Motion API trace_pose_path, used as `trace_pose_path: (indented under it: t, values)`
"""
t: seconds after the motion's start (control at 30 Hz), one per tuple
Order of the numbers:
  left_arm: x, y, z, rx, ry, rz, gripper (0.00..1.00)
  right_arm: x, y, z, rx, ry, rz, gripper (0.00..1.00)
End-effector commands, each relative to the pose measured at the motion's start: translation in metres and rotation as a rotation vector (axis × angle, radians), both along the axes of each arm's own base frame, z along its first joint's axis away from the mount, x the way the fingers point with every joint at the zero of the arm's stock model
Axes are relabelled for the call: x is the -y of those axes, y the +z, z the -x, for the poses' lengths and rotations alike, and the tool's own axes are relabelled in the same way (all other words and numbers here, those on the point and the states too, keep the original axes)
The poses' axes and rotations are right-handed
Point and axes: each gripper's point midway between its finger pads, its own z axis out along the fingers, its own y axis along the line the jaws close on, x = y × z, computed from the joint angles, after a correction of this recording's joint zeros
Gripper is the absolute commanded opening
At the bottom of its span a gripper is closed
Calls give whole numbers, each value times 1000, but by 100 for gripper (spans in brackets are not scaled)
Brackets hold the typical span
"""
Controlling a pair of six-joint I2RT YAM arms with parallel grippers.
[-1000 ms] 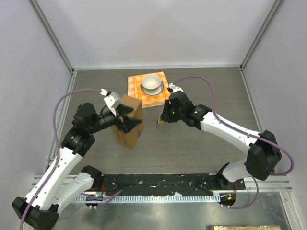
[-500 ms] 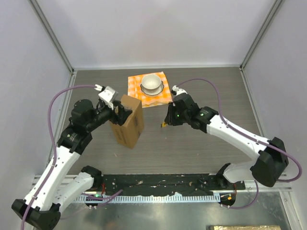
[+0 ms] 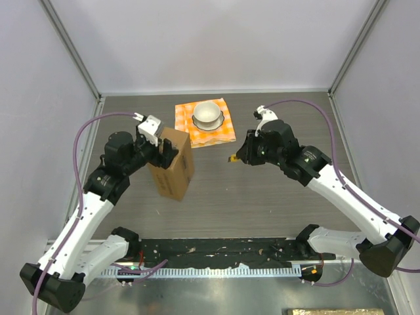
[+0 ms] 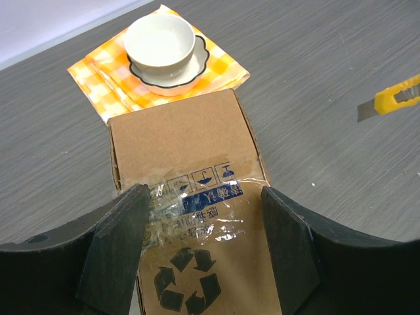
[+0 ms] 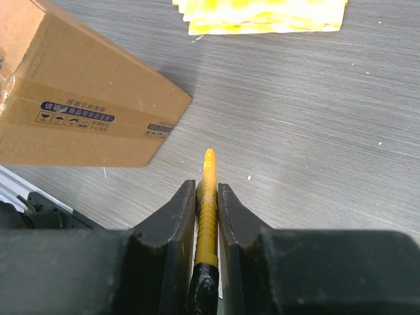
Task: Unpack the express box
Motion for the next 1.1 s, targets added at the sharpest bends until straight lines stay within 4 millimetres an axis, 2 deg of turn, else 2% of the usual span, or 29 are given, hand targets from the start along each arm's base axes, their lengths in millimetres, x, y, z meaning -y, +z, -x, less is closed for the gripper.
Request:
trace_pose_path:
  t: [0.0, 0.07, 0.13, 0.17, 0.3, 0.33, 0.4, 0.43, 0.5, 0.53, 0.57, 0.63, 0.67, 0.73, 0.77, 0.83, 0.87, 0.93, 1.07]
  values:
    - [9, -10, 17, -119, -47, 67, 71, -12, 25, -6, 33, 37, -52, 1]
    - [17, -22, 23, -174, -78, 94, 69, -16, 29, -10, 37, 37, -56, 1]
    - [27, -26, 27, -221, -107, 160, 67, -18, 25, -13, 29, 37, -49, 1]
    - [30, -34, 28, -250, -112, 173, 66, -18, 20, -12, 20, 36, -43, 1]
    - [46, -46, 33, -320, -157, 234, 61, 2, 18, -7, 33, -18, 1, 1]
    - [51, -49, 37, -336, -181, 242, 59, 11, 24, -7, 56, -45, 8, 1]
    - [61, -54, 42, -345, -217, 240, 52, 19, 28, -3, 55, -59, 11, 1]
    - [62, -55, 42, -342, -221, 233, 49, 17, 33, 4, 54, -37, -17, 1]
    - [62, -52, 39, -326, -216, 218, 46, 8, 31, 13, 19, 12, -64, 1]
    - [60, -49, 36, -312, -210, 205, 46, 0, 26, 20, -13, 58, -87, 1]
    - [59, -40, 32, -281, -205, 198, 47, -8, 6, 29, -80, 106, -92, 1]
    - [56, -33, 30, -245, -205, 169, 48, -21, -6, 33, -125, 121, -163, 1]
    - [52, -23, 25, -209, -187, 160, 50, -32, -23, 39, -155, 162, -209, 1]
    - [45, -17, 23, -188, -171, 136, 52, -41, -40, 46, -226, 159, -279, 1]
    - [40, -7, 20, -160, -157, 134, 56, -41, -64, 52, -271, 157, -278, 1]
    - [35, -4, 22, -150, -161, 106, 61, -50, -71, 53, -297, 166, -343, 1]
    - [34, 2, 24, -131, -168, 103, 65, -50, -84, 56, -322, 161, -345, 1]
    - [31, 3, 25, -129, -165, 89, 70, -56, -90, 51, -324, 159, -364, 1]
    - [18, 8, 22, -113, -122, 58, 73, -62, -96, 43, -321, 152, -373, 1]
